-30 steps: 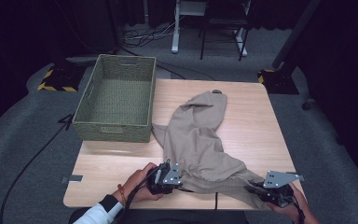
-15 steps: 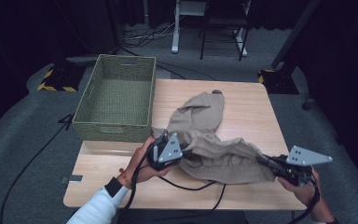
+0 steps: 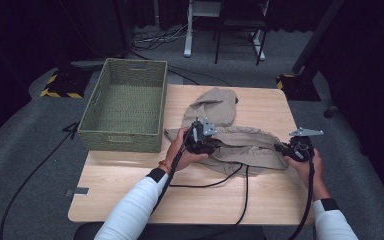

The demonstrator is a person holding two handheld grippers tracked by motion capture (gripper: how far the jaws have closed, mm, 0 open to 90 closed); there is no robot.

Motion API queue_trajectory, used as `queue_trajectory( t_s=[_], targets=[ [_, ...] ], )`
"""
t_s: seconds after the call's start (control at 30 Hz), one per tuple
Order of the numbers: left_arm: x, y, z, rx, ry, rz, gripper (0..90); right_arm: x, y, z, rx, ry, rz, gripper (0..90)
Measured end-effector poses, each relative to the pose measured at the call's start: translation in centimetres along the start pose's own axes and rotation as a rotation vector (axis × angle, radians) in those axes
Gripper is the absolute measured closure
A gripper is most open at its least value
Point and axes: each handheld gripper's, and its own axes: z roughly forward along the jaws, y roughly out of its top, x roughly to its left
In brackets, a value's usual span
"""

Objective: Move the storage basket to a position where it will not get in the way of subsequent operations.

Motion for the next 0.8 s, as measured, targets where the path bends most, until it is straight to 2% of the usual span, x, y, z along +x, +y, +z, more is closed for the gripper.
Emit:
queue_trajectory(
  t_s=[0.07,0.1,0.17,0.23,0.27,0.33,0.4,0.5,0.6,0.73,0.8],
  targets=[
    [0.2,-0.5,0.1,0.01,0.015,-0.01,38.6,-0.4,-0.2,0.1,-0.006,-0.038,0.036,60.7],
    [0.5,-0.9,0.2,0.007,-0.008,-0.035,38.6,-0.5,-0.2,-0.1,-0.018,-0.048,0.046,56.1],
    [1.0,-1.6,0.4,0.018,-0.029,-0.068,39.2,0.0,0.0,-1.2,-0.072,-0.037,0.018,46.5],
    [1.2,-2.1,0.5,0.026,-0.035,-0.08,38.9,1.2,0.4,-2.6,-0.113,-0.007,-0.048,40.2],
    [1.3,-2.3,0.7,0.031,-0.04,-0.084,38.9,2.1,0.6,-3.4,-0.137,0.023,-0.087,36.4],
    [1.3,-2.8,1.1,0.05,-0.043,-0.078,38.8,4.2,0.9,-4.6,-0.167,0.089,-0.162,32.5],
    [1.3,-3.1,1.4,0.059,-0.05,-0.077,38.8,6.8,1.0,-5.1,-0.189,0.179,-0.248,30.1],
    [0.9,-3.4,2.0,0.076,-0.053,-0.062,40.2,10.2,1.3,-4.4,-0.16,0.211,-0.363,26.1],
    [0.6,-3.6,2.4,0.097,-0.053,-0.05,41.1,12.3,1.6,-2.6,-0.115,0.268,-0.404,24.1],
    [0.5,-4.4,2.9,0.118,-0.09,-0.069,41.9,14.1,1.5,0.0,-0.026,0.261,-0.462,22.1],
    [0.5,-4.8,2.9,0.105,-0.109,-0.09,42.7,14.2,1.4,1.8,0.027,0.23,-0.473,23.4]
  ],
)
